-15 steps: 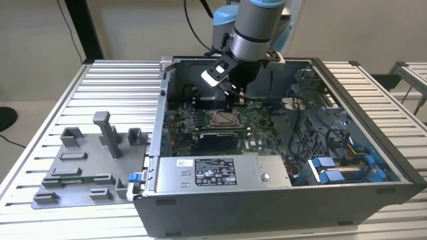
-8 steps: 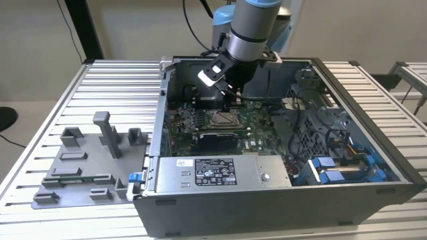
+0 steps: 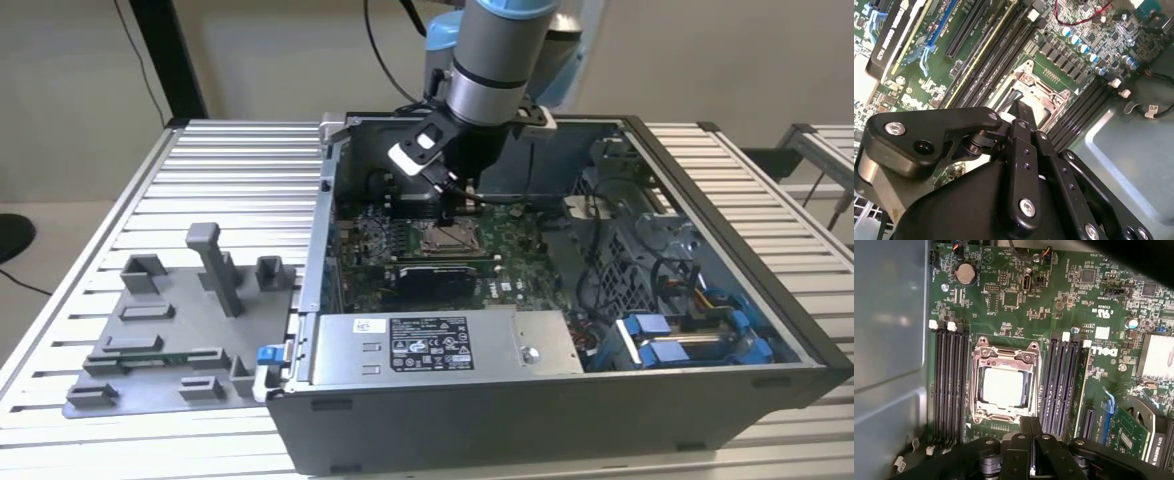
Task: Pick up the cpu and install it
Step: 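Install the second cpu locking lever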
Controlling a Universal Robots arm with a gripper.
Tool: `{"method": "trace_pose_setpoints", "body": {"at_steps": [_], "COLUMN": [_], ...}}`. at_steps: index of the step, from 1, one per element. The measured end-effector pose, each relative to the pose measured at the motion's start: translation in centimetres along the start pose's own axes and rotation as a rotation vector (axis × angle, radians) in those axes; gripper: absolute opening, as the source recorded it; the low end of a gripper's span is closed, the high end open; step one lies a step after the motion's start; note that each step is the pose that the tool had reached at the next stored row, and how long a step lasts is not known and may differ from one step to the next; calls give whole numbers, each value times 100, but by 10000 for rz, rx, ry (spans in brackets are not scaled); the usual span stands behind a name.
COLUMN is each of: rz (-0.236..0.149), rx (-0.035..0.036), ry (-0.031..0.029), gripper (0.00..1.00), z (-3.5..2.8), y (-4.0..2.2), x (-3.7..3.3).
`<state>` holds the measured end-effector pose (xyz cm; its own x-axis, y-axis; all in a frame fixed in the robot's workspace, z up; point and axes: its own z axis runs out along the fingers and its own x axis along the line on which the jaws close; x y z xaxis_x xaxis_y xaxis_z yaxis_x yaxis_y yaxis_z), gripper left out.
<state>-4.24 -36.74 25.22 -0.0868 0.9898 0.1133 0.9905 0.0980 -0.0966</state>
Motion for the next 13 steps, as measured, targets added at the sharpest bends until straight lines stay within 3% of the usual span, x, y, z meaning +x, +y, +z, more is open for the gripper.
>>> {"method": "trace_pose_setpoints", "body": {"at_steps": [13], "rz": [4], "rx": [41], "ry": [5], "gripper": [0], "z": [126], "y": [-84], "x": [-5]}}
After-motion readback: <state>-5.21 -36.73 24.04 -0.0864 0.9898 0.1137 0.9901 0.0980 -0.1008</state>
